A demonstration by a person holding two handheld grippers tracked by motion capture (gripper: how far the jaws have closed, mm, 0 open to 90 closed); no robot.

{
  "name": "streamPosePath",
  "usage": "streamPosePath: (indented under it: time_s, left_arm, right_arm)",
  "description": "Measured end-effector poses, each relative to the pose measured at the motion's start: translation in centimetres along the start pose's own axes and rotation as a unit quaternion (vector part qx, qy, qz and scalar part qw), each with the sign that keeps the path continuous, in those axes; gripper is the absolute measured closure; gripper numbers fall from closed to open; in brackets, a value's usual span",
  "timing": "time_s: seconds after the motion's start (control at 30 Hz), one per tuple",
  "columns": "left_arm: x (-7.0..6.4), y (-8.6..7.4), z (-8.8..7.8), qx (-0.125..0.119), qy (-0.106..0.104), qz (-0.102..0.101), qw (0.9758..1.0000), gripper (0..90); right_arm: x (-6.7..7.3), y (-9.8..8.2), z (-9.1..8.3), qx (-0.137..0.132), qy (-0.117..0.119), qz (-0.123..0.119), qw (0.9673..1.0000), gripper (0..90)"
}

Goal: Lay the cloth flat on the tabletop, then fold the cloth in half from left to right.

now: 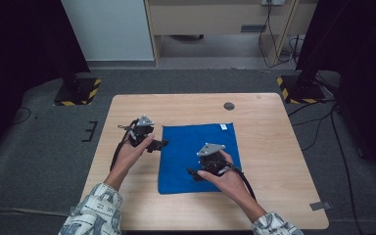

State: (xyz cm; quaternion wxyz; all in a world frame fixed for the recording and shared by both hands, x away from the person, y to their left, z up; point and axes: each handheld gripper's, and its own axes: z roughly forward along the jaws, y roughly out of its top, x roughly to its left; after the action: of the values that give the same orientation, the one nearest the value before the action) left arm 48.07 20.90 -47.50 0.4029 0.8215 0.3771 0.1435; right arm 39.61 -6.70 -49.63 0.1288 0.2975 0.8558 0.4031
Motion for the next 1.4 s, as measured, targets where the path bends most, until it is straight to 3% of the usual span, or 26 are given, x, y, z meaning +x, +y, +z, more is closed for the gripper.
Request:
streamPosePath:
  time_s: [0.07,0.2,0.33,0.53,0.67,0.73,0.87,1.0,1.1,1.2,1.4]
  left_arm:
    - [0.0,0.1,0.2,0.009,0.004,0.002,1.0,8.2]
    - [0.0,0.3,0.3,0.015,0.006,0.006,0.9999,8.3]
    - [0.1,0.5,0.0,0.005,0.004,0.002,1.0,8.3]
    - [0.2,1.2,0.0,0.0,0.011,0.011,0.9999,9.5]
    - [0.4,1.7,0.0,0.014,0.022,0.019,0.9995,10.5]
    - [0.5,2.1,-0.2,0.012,0.013,0.02,0.9996,10.5]
    - [0.3,2.6,-0.4,0.019,0.01,0.035,0.9991,10.7]
    - [0.0,3.3,-0.6,0.023,0.011,0.052,0.9983,10.6]
    - [0.1,3.5,-0.6,0.021,0.008,0.047,0.9987,10.5]
    - [0.6,3.4,-0.7,0.01,-0.017,0.034,0.9992,10.2]
    - [1.1,3.5,-0.4,0.012,0.002,0.025,0.9996,10.1]
  right_arm:
    - [0.6,0.3,0.4,-0.004,0.007,0.004,1.0,20.8]
    - [1.9,0.7,1.2,0.004,0.022,-0.012,0.9997,31.4]
    - [3.3,1.1,1.7,0.003,0.04,-0.028,0.9988,41.5]
    - [5.1,1.4,2.2,0.01,0.068,-0.045,0.9966,49.6]
    - [6.0,1.7,2.5,0.011,0.082,-0.05,0.9953,55.1]
    - [6.5,1.9,2.8,0.017,0.089,-0.055,0.9944,57.9]
    - [7.2,2.1,3.4,0.022,0.089,-0.064,0.9937,62.2]
    - [7.7,2.3,3.6,0.011,0.088,-0.06,0.9943,67.8]
    - [7.8,2.2,3.7,0.011,0.084,-0.058,0.9947,71.3]
    - [7.9,2.0,3.5,0.009,0.079,-0.058,0.9951,75.0]
    - [7.7,1.7,3.1,-0.005,0.07,-0.053,0.9961,81.3]
